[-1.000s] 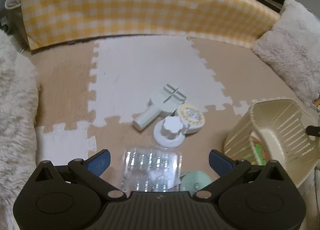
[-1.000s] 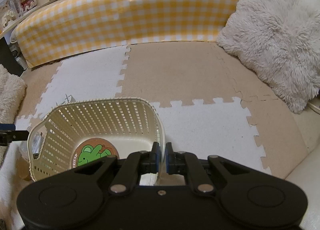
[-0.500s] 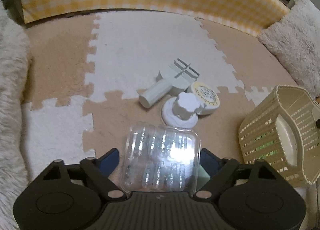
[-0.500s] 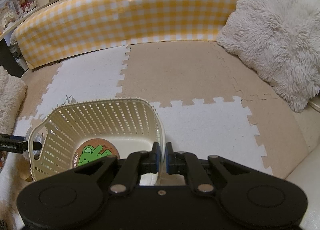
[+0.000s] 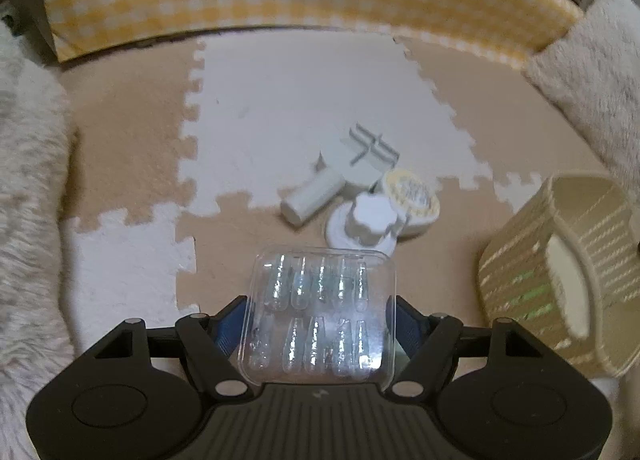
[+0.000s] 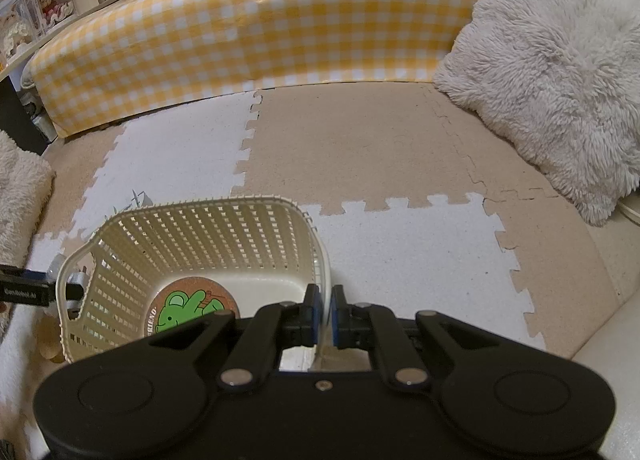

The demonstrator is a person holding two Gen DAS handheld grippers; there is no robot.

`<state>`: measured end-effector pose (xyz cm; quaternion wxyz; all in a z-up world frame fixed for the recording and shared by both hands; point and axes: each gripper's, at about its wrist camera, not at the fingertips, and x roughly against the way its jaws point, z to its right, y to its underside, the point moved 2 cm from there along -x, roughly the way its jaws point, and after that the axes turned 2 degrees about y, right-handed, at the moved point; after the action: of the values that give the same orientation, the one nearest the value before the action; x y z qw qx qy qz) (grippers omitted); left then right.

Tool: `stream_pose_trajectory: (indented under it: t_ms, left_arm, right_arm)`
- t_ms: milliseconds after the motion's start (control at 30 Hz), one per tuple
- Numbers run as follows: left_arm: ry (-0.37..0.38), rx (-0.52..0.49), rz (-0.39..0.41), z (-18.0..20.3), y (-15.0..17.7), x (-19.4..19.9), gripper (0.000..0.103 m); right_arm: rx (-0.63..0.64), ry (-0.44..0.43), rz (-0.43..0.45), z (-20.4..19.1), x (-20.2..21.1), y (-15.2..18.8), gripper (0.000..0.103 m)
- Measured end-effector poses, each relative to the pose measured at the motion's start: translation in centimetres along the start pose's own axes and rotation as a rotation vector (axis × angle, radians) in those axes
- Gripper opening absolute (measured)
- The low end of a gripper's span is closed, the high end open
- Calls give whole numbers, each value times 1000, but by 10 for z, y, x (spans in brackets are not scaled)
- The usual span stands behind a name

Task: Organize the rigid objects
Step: 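Close the left tool on the clear blister tray and lift it, then carry the blister tray over the basket and release it inside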

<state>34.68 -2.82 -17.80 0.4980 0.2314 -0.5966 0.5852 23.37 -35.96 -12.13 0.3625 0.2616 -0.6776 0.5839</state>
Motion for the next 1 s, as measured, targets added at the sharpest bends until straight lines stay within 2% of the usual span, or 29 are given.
stream_pose_trajectory:
  t_ms: [267,433,733,1000]
  left_arm:
    - [39,46,114,24,-16,37,75]
    - [110,80,179,53,-21,62,75]
    - [256,126,166,111,-9,80,75]
    - [258,222,147,139,2,70,75]
  right_arm:
    - [-1,0,0,0,0,0,7]
    - [-1,1,-1,-1,0,0,7]
    - [-2,2,-3,-1,0,0,7]
    - [2,7,-4,0,0,1,7]
